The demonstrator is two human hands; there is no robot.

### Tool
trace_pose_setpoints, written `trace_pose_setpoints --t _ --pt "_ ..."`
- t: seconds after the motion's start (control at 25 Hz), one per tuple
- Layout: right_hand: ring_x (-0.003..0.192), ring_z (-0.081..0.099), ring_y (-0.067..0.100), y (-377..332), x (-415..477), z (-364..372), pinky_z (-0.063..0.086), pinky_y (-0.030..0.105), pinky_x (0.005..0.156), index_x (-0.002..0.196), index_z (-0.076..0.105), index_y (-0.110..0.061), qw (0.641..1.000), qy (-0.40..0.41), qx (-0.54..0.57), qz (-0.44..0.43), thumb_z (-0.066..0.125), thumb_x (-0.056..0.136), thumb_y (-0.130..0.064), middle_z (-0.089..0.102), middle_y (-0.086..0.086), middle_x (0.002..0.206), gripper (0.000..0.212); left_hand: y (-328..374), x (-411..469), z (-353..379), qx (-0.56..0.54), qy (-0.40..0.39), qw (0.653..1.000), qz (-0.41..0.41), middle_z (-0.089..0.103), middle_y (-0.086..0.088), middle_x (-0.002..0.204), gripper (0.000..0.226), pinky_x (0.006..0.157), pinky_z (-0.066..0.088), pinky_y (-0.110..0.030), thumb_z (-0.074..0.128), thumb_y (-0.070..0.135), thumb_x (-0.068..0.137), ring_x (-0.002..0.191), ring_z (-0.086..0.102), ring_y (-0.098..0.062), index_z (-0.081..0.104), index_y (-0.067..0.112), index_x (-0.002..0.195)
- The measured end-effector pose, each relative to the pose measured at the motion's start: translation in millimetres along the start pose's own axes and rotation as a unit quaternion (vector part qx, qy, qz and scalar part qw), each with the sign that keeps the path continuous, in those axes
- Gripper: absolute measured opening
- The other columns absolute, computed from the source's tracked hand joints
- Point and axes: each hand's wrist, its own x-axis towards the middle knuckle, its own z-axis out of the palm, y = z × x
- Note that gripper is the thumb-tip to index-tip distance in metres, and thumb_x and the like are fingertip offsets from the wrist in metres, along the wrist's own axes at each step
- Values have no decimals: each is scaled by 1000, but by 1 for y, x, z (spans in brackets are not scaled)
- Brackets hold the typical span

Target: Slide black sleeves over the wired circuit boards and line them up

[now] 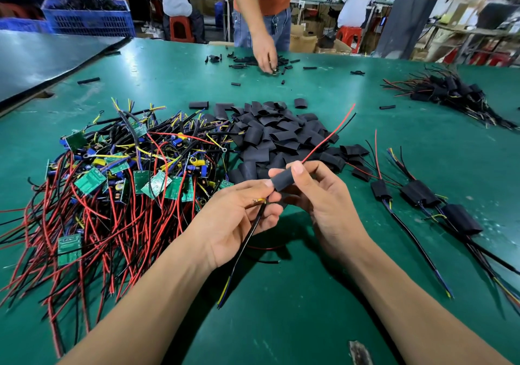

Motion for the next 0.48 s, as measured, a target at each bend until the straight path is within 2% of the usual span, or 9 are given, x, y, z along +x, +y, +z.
trace_pose_setpoints --t 0.12,0.16,0.24,0.28,0.36,0.48 --pt "87 71 27 -3 -1 2 52 52 96 90 65 -17 1000 7 -1 6 75 79 -47 76 15 107 34 -2 0 0 7 -2 1000 -2 68 -6 72 10 52 55 -24 63 13 92 53 63 -14 71 9 87" --pt "83 71 26 -4 -1 1 55 49 90 91 64 -14 1000 15 -9 7 75 80 -46 76 14 104 36 -2 -1 1 11 -6 1000 -4 69 -6 73 14 52 56 -25 63 13 93 53 63 -15 73 10 84" --pt "70 69 19 -8 0 1 57 32 71 88 62 -13 999 42 -32 9 75 82 -46 77 11 91 36 -2 -2 2 25 -17 999 -12 72 -8 78 19 52 56 -26 62 18 93 54 65 -17 75 10 82" --pt "63 66 16 -10 0 0 52 24 61 86 61 -14 997 60 -47 14 76 82 -48 76 8 83 37 -1 -2 2 32 -23 999 -19 74 -10 82 21 51 56 -26 60 23 95 55 67 -19 72 9 87" --pt "50 53 11 -13 2 -4 41 20 48 80 59 -18 993 95 -69 33 76 77 -56 69 4 70 42 0 -2 1 45 -38 997 -41 76 -15 90 35 49 55 -26 50 38 99 56 69 -22 66 7 96" --pt "45 43 11 -17 6 -8 35 21 43 73 58 -23 990 118 -29 76 73 77 -56 60 0 66 36 3 -1 0 59 -56 995 -56 75 -20 96 56 47 52 -25 40 55 98 52 65 -23 64 4 104"
